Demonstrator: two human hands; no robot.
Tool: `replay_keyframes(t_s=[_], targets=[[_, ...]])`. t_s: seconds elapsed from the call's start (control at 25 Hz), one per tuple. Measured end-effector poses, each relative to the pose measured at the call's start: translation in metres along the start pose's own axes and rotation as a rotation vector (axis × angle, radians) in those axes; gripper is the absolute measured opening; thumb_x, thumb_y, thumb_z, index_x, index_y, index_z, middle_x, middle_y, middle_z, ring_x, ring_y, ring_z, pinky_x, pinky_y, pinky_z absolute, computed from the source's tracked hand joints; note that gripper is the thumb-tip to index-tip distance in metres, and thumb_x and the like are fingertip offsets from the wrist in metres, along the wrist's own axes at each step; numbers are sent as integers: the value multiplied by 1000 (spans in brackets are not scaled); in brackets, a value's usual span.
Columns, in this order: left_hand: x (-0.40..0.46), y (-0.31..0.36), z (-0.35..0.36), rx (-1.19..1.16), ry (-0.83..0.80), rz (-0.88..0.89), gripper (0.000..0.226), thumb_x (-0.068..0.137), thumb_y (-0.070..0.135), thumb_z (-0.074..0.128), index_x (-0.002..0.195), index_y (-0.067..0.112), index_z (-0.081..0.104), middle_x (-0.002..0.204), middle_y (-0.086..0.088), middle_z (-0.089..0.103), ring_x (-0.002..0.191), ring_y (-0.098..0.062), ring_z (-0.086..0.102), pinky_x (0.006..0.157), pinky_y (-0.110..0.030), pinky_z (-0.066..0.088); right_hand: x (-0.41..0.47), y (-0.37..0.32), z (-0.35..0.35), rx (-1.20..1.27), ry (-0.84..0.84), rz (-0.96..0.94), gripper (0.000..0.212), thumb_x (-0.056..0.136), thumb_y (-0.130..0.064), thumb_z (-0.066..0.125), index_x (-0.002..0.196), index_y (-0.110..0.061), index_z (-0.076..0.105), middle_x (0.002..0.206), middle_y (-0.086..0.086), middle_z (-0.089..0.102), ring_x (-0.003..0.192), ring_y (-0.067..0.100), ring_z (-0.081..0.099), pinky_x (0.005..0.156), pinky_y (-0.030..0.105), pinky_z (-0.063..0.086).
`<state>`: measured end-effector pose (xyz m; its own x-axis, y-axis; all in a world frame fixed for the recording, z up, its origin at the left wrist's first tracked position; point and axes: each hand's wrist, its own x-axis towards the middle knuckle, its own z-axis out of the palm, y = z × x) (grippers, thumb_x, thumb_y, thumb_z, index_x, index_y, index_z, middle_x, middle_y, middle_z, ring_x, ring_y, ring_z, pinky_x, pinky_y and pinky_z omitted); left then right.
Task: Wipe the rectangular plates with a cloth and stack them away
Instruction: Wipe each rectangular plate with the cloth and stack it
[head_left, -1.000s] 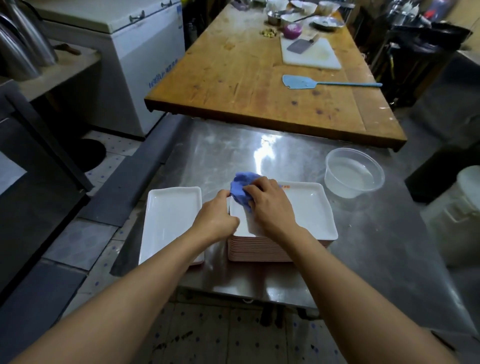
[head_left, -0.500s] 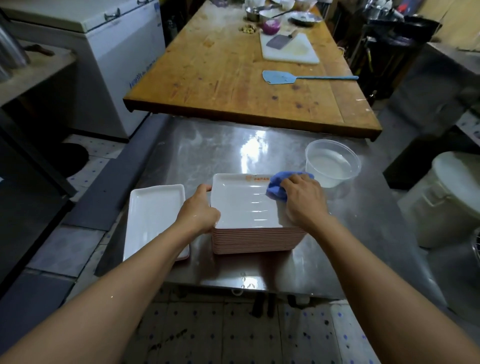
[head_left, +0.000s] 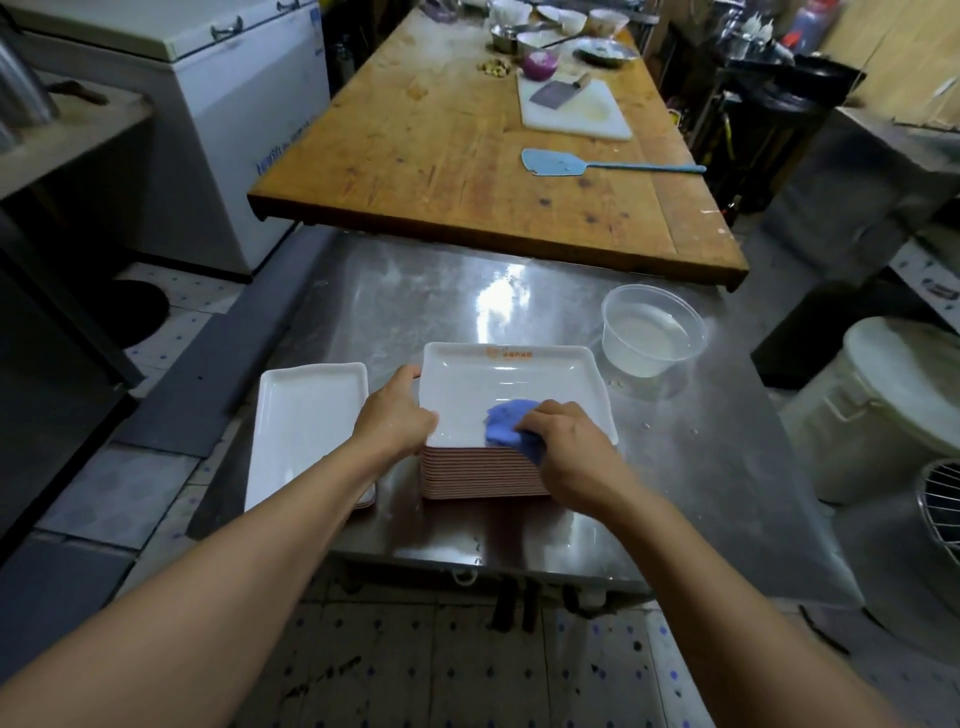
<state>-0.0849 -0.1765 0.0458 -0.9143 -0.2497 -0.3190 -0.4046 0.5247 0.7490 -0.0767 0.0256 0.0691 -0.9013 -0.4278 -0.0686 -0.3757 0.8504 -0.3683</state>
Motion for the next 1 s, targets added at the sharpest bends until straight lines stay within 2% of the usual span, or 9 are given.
replay_keyframes(t_s=[0.12, 0.24, 0.32, 0.52, 0.6, 0.68, 0.76, 0.88, 1.0], targets=[[-1, -3, -5, -131, -66, 6, 54, 87, 6, 47, 135, 31, 42, 74, -3, 57, 53, -17, 56, 47, -24, 47, 16, -27, 19, 55, -19, -117, 26, 88, -6, 54, 111, -11, 65, 121, 8, 56, 116, 26, 46, 97, 32, 38], [1, -5, -10, -198, -128, 9, 55, 92, 4, 35, 139, 33, 39, 66, -4, 58, 41, -13, 52, 40, -20, 43, 29, -41, 29, 81, -41, -195, 29, 87, -4, 56, 114, -8, 65, 118, 12, 55, 114, 27, 46, 97, 30, 35], [1, -4, -12, -184, -145, 21, 54, 94, 5, 32, 140, 33, 37, 67, -5, 60, 40, -12, 53, 39, -19, 43, 40, -42, 27, 86, -58, -212, 31, 87, -3, 55, 116, -7, 65, 118, 15, 56, 113, 29, 47, 96, 29, 34], [1, -2, -11, -188, -146, -8, 58, 88, 8, 43, 140, 32, 37, 71, -4, 57, 43, -14, 58, 43, -25, 47, 75, -42, 20, -5, -23, -187, 33, 87, -12, 56, 119, -6, 60, 124, 15, 52, 116, 32, 43, 96, 33, 34], [-1, -3, -9, -139, -124, 13, 61, 82, 10, 52, 137, 31, 39, 69, -3, 58, 52, -19, 59, 54, -35, 54, 82, -41, 19, -57, -15, -147, 37, 87, -15, 56, 124, -9, 56, 129, 13, 46, 118, 32, 38, 96, 32, 32], [-2, -4, -7, -50, -84, 49, 62, 77, 10, 56, 134, 27, 41, 65, -4, 58, 60, -24, 59, 69, -42, 55, 83, -39, 20, -99, -11, -127, 39, 88, -15, 54, 127, -11, 53, 131, 12, 43, 118, 32, 36, 95, 33, 33], [-3, -3, -6, -34, -63, 49, 63, 76, 7, 55, 135, 27, 41, 68, -4, 58, 65, -26, 59, 72, -43, 56, 76, -32, 20, -110, -1, -103, 40, 87, -14, 55, 126, -8, 52, 131, 12, 43, 119, 32, 37, 94, 38, 38], [-6, 0, -6, -43, -49, 24, 64, 77, 5, 54, 135, 28, 40, 84, -10, 61, 73, -29, 61, 70, -40, 57, 60, -6, 13, -93, 74, 6, 36, 84, -11, 56, 121, -7, 54, 126, 12, 45, 115, 30, 41, 91, 38, 43], [-9, 1, -3, -18, -6, 25, 64, 76, 5, 52, 135, 28, 41, 103, -18, 64, 90, -35, 63, 79, -43, 55, 45, 19, 0, -29, 126, 115, 29, 82, -4, 55, 110, -7, 59, 116, 12, 50, 109, 31, 44, 86, 35, 46]])
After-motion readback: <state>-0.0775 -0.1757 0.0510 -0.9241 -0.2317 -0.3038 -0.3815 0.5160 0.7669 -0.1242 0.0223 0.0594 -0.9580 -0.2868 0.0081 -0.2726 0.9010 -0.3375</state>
